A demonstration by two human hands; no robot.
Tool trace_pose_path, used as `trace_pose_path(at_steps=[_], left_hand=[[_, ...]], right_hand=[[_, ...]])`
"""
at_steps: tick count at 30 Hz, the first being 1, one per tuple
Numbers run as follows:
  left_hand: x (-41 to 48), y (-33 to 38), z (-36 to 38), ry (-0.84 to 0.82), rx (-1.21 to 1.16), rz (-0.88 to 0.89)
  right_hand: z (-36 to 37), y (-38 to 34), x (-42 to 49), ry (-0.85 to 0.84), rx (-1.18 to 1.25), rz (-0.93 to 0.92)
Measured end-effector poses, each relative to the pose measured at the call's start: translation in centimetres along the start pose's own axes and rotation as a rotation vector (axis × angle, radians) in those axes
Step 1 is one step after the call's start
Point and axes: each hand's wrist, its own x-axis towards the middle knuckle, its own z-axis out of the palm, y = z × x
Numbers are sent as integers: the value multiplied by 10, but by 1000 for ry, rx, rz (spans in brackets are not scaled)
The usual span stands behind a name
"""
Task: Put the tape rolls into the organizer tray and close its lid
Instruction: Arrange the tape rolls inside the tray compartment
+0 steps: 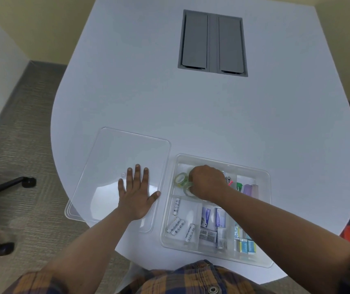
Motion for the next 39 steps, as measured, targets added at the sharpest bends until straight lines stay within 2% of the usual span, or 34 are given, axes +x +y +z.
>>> trace_pose_path(at_steps=[5,9,14,24,29,35,39], left_hand=[[-2,4,-3,-2,-1,-11],[-4,6,-6,-7,-24,-9],[-3,5,-6,-29,-24,-7],[-2,2,-3,-29,-9,-3],[-3,3,-3,-29,-13,-4],[-2,2,-3,-35,-3,-9],[-1,2,-3,-39,12,-11]], right_hand=[[-4,1,-5,0,160,-38],[-5,0,-7,70,299,0],[-5,0,1,146,334,64],[-2,-4,14,119,201,72],[0,-1,13,38,78,-11],[8,-4,14,155,-149,-109],[6,-6,14,103,-181,-156]])
